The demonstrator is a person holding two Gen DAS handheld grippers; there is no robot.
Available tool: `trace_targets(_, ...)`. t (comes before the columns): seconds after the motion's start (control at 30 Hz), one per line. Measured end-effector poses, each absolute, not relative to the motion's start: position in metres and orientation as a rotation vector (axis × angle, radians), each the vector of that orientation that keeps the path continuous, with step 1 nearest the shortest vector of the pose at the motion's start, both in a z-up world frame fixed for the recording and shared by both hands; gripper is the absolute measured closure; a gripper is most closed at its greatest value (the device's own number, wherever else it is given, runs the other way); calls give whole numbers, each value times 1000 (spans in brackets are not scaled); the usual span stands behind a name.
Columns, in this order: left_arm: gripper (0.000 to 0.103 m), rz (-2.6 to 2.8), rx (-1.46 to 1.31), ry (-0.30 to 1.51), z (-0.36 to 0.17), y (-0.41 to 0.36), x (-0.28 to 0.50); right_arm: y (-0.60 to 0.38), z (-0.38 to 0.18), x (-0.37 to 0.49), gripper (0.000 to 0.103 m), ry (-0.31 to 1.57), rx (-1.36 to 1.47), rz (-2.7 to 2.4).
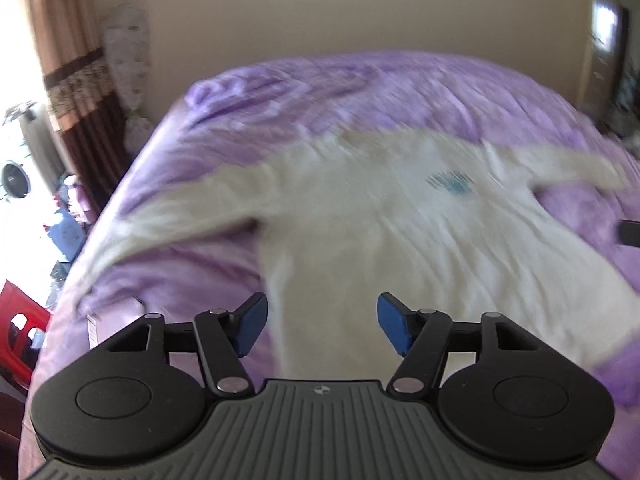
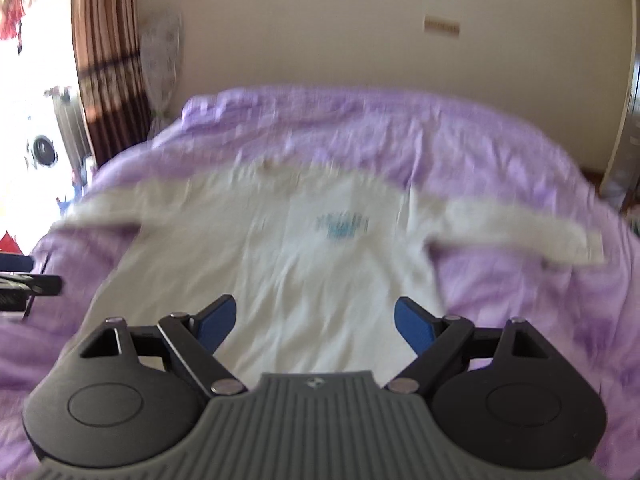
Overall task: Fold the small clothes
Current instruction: 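Grasp a sleeve cuff with the left gripper and lift it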
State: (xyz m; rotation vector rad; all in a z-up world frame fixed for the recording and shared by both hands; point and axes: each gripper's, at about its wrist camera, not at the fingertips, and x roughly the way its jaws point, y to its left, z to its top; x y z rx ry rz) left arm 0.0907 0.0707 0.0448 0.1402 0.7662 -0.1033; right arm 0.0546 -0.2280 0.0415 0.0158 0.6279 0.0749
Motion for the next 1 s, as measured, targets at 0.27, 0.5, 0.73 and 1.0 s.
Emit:
trace_targets(0.27, 29, -11, -16, 840, 54, 186, 197, -280, 42, 139, 22, 413, 7, -7)
trace_targets(0.5, 29, 168, -301, 850, 26, 310, 242, -300, 9, 209, 38, 378, 11, -27)
trace_targets(0.73, 29, 355, -584, 911, -28, 415, 239, -311, -46, 275, 54, 576, 120, -20)
trace_targets(1.0, 33, 499, -1003, 911, -107, 488, 219, -289, -79, 302, 54, 655, 81, 8)
